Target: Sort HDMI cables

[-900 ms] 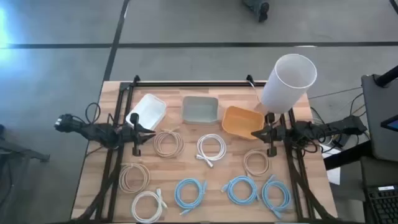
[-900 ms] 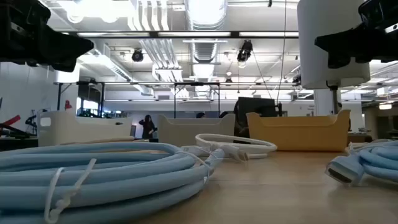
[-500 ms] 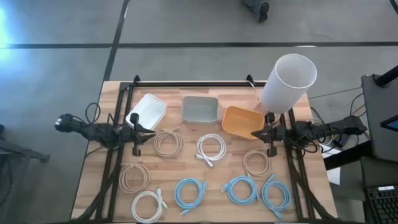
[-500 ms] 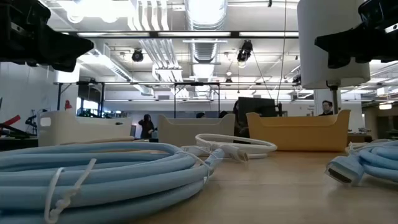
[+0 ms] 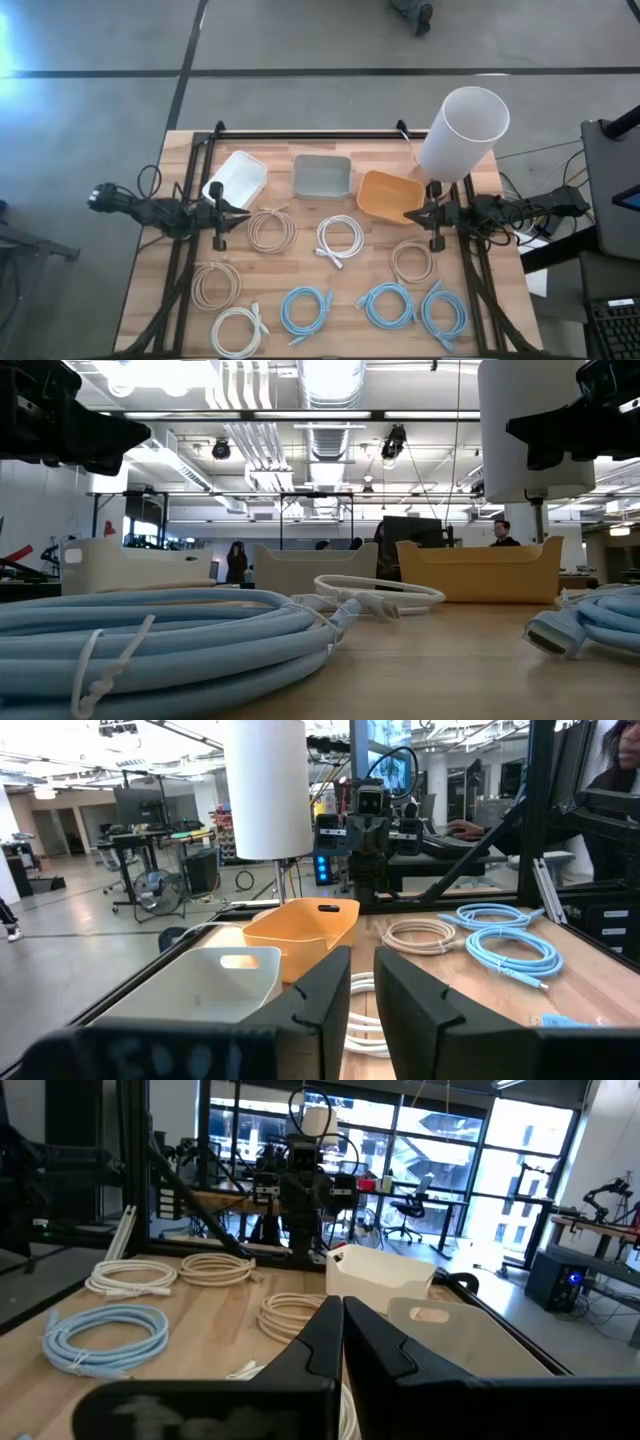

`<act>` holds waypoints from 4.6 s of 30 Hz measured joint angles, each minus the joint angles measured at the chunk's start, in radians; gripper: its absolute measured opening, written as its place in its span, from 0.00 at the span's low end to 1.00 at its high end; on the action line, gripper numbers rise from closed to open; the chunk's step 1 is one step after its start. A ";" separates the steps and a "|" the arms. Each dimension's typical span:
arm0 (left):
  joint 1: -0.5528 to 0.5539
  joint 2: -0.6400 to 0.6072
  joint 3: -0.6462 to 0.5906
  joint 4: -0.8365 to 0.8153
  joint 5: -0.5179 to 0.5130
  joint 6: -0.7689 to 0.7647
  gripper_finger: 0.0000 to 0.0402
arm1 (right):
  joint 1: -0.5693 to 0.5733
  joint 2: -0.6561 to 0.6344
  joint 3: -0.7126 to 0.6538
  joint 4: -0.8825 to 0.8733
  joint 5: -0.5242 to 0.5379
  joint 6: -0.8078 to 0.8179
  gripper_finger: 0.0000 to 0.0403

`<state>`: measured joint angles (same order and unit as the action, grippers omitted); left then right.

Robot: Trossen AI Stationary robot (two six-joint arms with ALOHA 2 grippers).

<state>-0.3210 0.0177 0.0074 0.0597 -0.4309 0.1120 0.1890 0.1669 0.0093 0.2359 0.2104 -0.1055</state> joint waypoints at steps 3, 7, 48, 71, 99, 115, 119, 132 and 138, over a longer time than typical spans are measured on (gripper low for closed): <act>0.000 0.000 0.000 0.000 0.000 0.000 0.21 | 0.000 0.000 0.000 0.000 0.000 -0.001 0.02; 0.000 0.000 0.000 0.000 0.000 0.000 0.21 | 0.000 0.000 0.000 0.000 0.000 -0.002 0.02; 0.000 0.000 0.000 0.000 0.000 0.000 0.21 | 0.000 0.000 0.000 0.000 0.000 -0.001 0.02; 0.000 0.000 0.000 0.000 0.000 0.000 0.21 | 0.000 0.000 0.000 0.000 0.000 -0.002 0.02; 0.000 0.000 0.000 0.000 0.000 0.000 0.21 | 0.000 -0.001 0.000 0.007 0.000 0.285 0.02; 0.000 0.000 0.000 0.036 -0.002 0.001 0.21 | 0.000 0.000 0.000 0.173 0.052 0.080 0.02; 0.000 0.000 0.000 0.047 -0.002 -0.002 0.21 | 0.000 0.000 0.000 0.248 0.074 0.046 0.02; 0.000 0.037 0.099 0.033 -0.007 -0.043 0.24 | 0.000 0.134 0.001 0.448 0.046 -0.029 0.02; 0.000 0.107 0.181 -0.056 -0.037 -0.042 0.39 | 0.000 0.316 0.121 0.448 0.045 -0.040 0.03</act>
<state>-0.3206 0.1252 0.1881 0.0038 -0.4677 0.0699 0.1886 0.4825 0.1299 0.6844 0.2551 -0.1451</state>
